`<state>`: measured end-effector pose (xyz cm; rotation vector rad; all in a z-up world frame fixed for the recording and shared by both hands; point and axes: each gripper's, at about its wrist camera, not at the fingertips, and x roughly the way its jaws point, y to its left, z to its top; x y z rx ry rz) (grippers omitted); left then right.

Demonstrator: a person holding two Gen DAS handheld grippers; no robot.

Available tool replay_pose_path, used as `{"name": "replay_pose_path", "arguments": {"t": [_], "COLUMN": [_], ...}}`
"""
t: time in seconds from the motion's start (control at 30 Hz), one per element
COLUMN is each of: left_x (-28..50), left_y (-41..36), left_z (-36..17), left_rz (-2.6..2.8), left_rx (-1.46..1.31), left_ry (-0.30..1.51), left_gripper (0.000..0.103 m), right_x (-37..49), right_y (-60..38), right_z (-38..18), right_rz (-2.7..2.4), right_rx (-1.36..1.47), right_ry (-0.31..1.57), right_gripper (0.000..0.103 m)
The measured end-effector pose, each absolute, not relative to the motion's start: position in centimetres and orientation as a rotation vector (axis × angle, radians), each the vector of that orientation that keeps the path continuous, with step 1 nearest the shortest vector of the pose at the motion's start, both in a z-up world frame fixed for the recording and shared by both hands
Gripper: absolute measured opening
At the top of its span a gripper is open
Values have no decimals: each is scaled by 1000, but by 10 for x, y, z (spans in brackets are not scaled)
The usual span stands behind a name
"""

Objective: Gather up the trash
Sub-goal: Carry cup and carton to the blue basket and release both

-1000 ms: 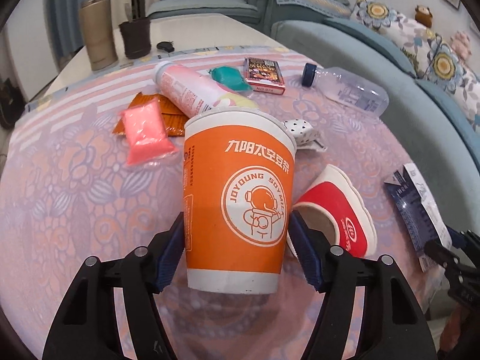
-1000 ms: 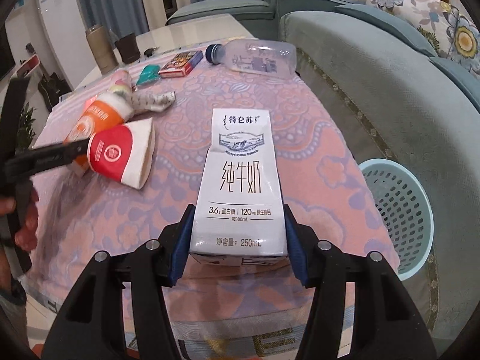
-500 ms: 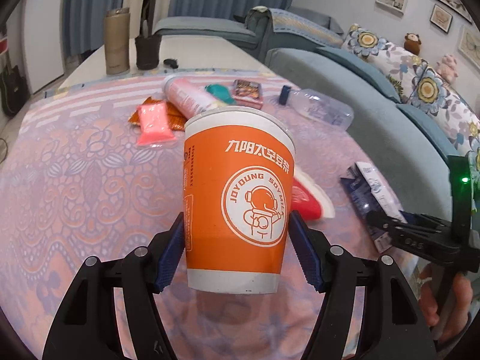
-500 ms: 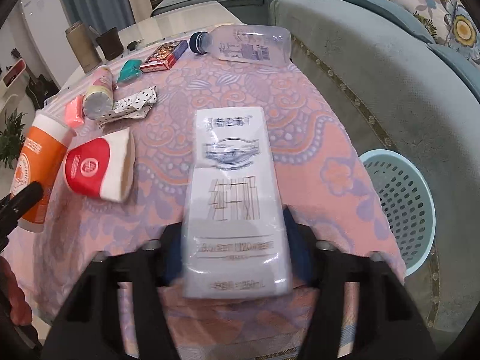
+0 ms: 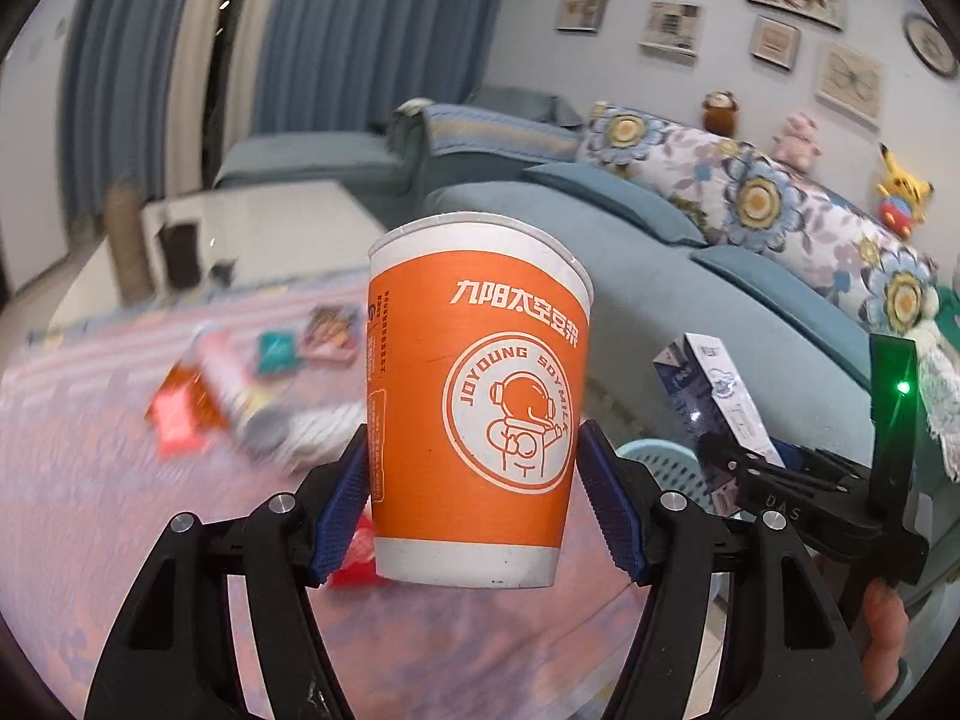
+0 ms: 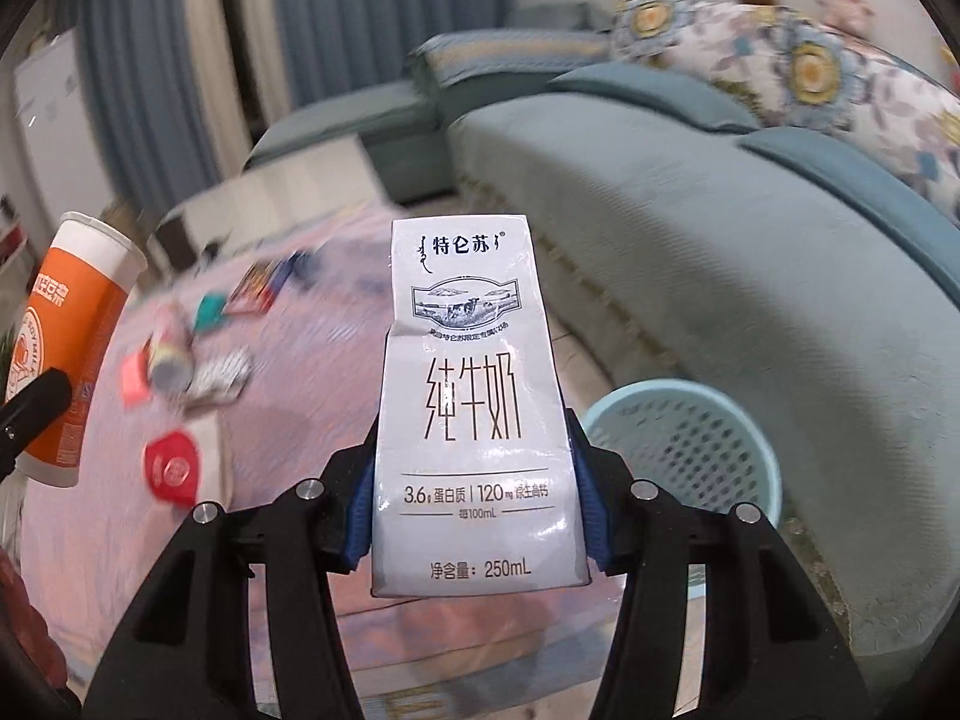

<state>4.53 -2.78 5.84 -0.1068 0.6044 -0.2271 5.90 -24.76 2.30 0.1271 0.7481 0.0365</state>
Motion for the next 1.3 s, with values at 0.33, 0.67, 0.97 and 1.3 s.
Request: {"name": "replay_pose_path", "arguments": {"t": [0.33, 0.67, 0.97, 1.3], "left_x": [102, 154, 167, 160], "left_y": [-142, -236, -257, -241], "left_z": [48, -45, -98, -76], "left_rz": [-407, -558, -599, -604], "left_rx": [-68, -41, -25, -55], "left_ry": [670, 888, 1051, 992], "left_gripper": [65, 65, 68, 69], "right_x": [61, 86, 97, 90], "right_y": [-369, -447, -444, -445], "right_z": [-6, -114, -155, -134], "right_rz": [-180, -298, -301, -289], "right_rx": [310, 513, 566, 553], "right_ry": [751, 975, 1061, 1013], "right_gripper": [50, 50, 51, 51]}}
